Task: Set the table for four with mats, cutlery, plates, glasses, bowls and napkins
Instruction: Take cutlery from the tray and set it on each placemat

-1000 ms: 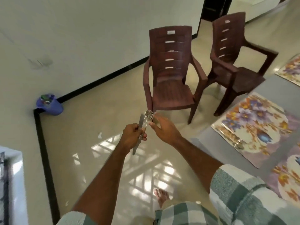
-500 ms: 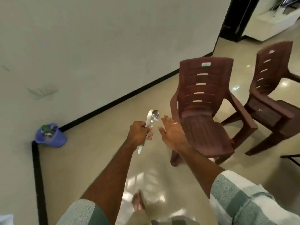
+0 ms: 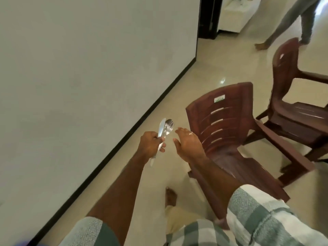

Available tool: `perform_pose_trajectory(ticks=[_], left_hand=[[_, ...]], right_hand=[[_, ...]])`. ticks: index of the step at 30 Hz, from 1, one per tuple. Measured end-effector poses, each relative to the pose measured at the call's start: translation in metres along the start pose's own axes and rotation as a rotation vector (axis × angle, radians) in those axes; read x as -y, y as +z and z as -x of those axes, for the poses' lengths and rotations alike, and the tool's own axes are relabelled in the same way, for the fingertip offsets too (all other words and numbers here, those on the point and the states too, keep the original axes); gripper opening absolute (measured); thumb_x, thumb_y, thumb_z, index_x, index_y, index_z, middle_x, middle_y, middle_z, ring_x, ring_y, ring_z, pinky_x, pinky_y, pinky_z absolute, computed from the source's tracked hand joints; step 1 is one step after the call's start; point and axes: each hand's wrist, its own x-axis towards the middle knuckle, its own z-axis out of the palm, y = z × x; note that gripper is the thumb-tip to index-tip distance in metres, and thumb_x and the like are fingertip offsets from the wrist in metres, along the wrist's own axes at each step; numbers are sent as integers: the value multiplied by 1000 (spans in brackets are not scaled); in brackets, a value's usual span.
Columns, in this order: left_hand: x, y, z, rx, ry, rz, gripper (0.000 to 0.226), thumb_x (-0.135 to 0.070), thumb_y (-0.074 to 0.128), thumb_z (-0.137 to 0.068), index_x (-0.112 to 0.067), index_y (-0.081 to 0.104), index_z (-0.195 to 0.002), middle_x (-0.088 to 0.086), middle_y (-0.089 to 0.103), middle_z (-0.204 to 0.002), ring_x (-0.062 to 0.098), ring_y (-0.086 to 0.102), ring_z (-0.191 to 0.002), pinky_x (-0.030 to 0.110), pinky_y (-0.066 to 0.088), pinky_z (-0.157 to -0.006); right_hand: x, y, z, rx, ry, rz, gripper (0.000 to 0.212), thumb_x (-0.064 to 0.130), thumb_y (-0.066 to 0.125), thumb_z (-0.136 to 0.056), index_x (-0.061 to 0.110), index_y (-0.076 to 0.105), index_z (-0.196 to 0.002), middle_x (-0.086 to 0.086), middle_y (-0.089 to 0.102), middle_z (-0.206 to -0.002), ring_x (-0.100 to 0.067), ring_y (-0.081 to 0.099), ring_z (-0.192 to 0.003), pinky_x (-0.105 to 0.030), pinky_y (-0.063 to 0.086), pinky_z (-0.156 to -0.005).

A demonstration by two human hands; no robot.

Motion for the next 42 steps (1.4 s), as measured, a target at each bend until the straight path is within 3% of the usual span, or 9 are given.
perform_pose_trajectory(ticks=[3,6,8,12,16,21,26,31,42], left_hand=[[-37,-24,-89,24,-5,-60,14,-15,63,-98,-4,72,-99,11,76,-80,27,75,-68,27,59,-60],[-77,-41,-175,46,23,-113,13,-15,63,-98,-4,71,-100,12,75,-80,24,74,-64,30,59,-57],[-107,-42,-227,87,43,-115,14,-12,64,-97,-1,70,-103,14,75,-82,19,72,-59,22,53,-51],[-162,-11,-331,261,107,-171,13,-12,63,-97,-2,71,-99,12,75,-79,26,74,-65,26,57,-57],[-210,35,-428,429,155,-210,14,-12,63,-97,0,70,-96,15,76,-81,32,74,-69,28,54,-52],[-276,86,-528,647,240,-280,22,-8,65,-96,14,65,-94,28,72,-85,32,67,-60,26,52,-48],[-339,147,-582,848,332,-327,19,-8,64,-96,10,67,-91,24,73,-83,31,67,-60,28,54,-53],[-414,248,-606,1102,452,-383,17,-11,64,-97,5,69,-92,20,74,-82,31,71,-61,28,54,-55],[-604,472,-653,1384,651,-518,12,-8,63,-96,-1,72,-92,17,75,-78,30,71,-62,27,54,-55]], right_hand=[[-5,-5,-92,-14,33,1,44,34,49,-101,15,52,-141,-5,51,-149,-23,45,-138,-42,35,-116],[-15,-22,-170,-30,81,20,42,32,49,-102,14,52,-140,-5,50,-150,-23,43,-140,-41,33,-117],[-29,-31,-214,-49,138,35,39,31,50,-102,14,56,-137,-5,52,-148,-23,45,-139,-40,33,-116],[-74,-46,-295,-134,286,129,27,28,53,-97,12,66,-114,-5,69,-115,-26,61,-110,-41,48,-93],[-129,-52,-352,-176,529,160,20,26,57,-93,10,65,-102,-8,70,-96,-30,63,-94,-40,47,-78],[-191,-63,-406,-244,797,170,29,27,56,-93,11,64,-116,-7,66,-125,-30,58,-117,-43,46,-94],[-223,-93,-426,-319,1032,153,45,26,57,-94,11,54,-136,-8,50,-149,-29,43,-139,-44,36,-110],[-283,-149,-427,-421,1268,178,52,26,47,-99,9,41,-148,-11,42,-155,-28,36,-144,-45,28,-118],[-517,-265,-472,-566,1496,189,47,29,46,-100,14,45,-145,-4,44,-154,-23,37,-145,-46,30,-118]])
